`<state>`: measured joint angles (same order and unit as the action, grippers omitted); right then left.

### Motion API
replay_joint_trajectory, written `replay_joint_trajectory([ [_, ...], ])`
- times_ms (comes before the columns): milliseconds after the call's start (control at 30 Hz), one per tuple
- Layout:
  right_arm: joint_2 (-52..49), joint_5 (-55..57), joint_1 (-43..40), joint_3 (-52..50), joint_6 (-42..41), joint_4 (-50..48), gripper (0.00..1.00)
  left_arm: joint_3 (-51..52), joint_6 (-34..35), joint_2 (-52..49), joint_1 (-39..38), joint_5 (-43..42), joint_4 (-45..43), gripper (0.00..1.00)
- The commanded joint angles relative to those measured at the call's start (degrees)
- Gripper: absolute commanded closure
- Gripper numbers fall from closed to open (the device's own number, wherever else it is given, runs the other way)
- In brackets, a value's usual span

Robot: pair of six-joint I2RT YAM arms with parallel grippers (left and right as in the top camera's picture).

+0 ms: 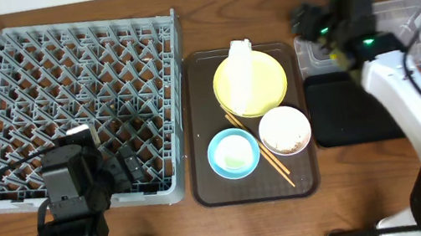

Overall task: Sort waste into correct bins and load items into the dishwasher
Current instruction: 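Carry the wrapper and napkin with the right gripper into the clear bin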

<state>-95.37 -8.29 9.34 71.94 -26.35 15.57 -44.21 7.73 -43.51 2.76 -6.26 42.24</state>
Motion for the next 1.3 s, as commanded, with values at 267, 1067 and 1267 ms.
replay_joint_trajectory([
  [267,-12.52,8.09,17.31,0.37,6.64,3.43,0.3,-1.33,0.5,0.13,-0.33,-0.55,0.15,0.02],
  [1067,-7.26,15.85,13.14,0.39,0.2,2.84,0.99,-1.29,0.5,0.13,-0.33,-0.55,0.59,0.02],
  [1267,1.51,22.1,2.95,0.37,-7.98,6.1,0.99,-1.29,0.5,0.13,-0.33,-0.55,0.59,0.02],
])
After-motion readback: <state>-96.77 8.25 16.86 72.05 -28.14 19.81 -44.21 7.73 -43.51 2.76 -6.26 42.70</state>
